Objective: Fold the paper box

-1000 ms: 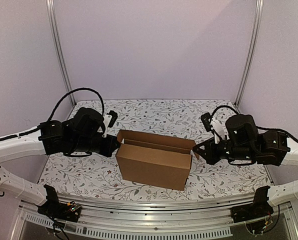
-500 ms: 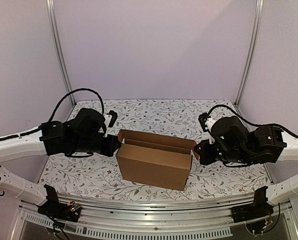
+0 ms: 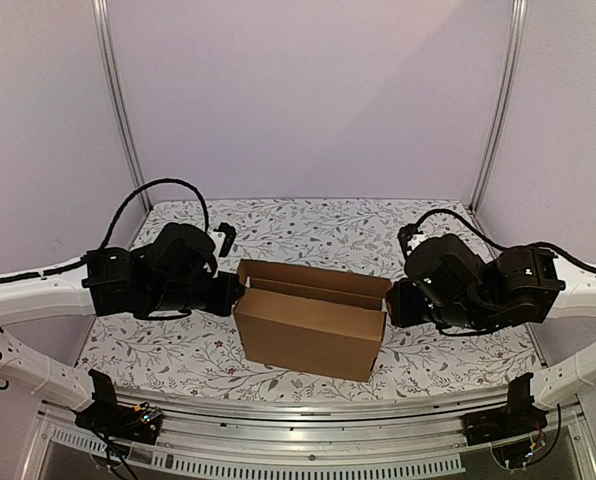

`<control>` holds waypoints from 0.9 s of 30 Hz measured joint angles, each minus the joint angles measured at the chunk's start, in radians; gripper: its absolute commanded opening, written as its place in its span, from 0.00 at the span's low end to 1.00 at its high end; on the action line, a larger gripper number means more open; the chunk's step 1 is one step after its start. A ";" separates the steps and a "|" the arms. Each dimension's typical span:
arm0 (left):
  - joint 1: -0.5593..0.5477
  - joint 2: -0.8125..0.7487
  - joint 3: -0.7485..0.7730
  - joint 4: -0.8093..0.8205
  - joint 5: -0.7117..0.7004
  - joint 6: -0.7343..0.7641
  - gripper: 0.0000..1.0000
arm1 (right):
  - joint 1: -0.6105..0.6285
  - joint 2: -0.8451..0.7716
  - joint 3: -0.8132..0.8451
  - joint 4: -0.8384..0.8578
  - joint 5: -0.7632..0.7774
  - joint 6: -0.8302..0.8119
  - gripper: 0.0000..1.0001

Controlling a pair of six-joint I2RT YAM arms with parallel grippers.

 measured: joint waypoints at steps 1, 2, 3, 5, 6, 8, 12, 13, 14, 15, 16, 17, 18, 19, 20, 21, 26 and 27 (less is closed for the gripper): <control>-0.004 0.000 -0.002 0.004 -0.007 -0.003 0.00 | 0.002 0.002 0.001 0.000 0.006 0.012 0.00; -0.008 0.000 -0.005 0.007 -0.014 -0.006 0.00 | 0.008 0.005 0.002 -0.001 0.015 0.027 0.00; -0.010 0.000 -0.006 0.009 -0.020 -0.010 0.00 | 0.016 0.008 0.005 -0.003 0.024 0.042 0.00; -0.016 -0.001 -0.010 0.014 -0.031 -0.017 0.00 | 0.033 0.013 0.006 -0.006 0.046 0.069 0.00; -0.018 -0.002 -0.011 0.015 -0.035 -0.019 0.00 | 0.040 0.015 0.007 -0.007 0.056 0.083 0.00; -0.022 -0.004 -0.014 0.016 -0.040 -0.023 0.00 | 0.054 0.019 0.008 -0.009 0.074 0.107 0.00; -0.023 -0.005 -0.019 0.023 -0.043 -0.031 0.00 | 0.072 0.028 0.010 -0.011 0.104 0.150 0.00; -0.023 -0.005 -0.020 0.025 -0.043 -0.034 0.00 | 0.076 0.030 0.010 -0.012 0.112 0.160 0.00; -0.023 -0.005 -0.021 0.026 -0.043 -0.037 0.00 | 0.082 0.033 0.010 -0.013 0.120 0.172 0.00; -0.023 -0.006 -0.021 0.027 -0.044 -0.038 0.00 | 0.086 0.034 0.010 -0.013 0.127 0.180 0.00; -0.023 -0.006 -0.022 0.028 -0.044 -0.039 0.00 | 0.093 0.036 0.010 -0.014 0.136 0.190 0.00; -0.023 -0.007 -0.023 0.029 -0.044 -0.040 0.00 | 0.100 0.039 0.010 -0.015 0.146 0.201 0.00; -0.023 -0.008 -0.024 0.031 -0.044 -0.041 0.00 | 0.106 0.041 0.010 -0.016 0.156 0.212 0.00; -0.024 -0.009 -0.024 0.031 -0.044 -0.042 0.00 | 0.112 0.041 0.010 -0.017 0.161 0.220 0.00; -0.025 -0.009 -0.024 0.031 -0.044 -0.042 0.00 | 0.117 0.042 0.010 -0.020 0.168 0.230 0.00; -0.026 -0.009 -0.024 0.031 -0.044 -0.042 0.00 | 0.124 0.042 0.010 -0.024 0.177 0.239 0.00; -0.034 -0.009 -0.025 0.031 -0.044 -0.047 0.00 | 0.155 0.046 0.010 -0.046 0.217 0.278 0.00; -0.035 -0.009 -0.025 0.031 -0.044 -0.048 0.00 | 0.163 0.050 0.010 -0.051 0.228 0.287 0.00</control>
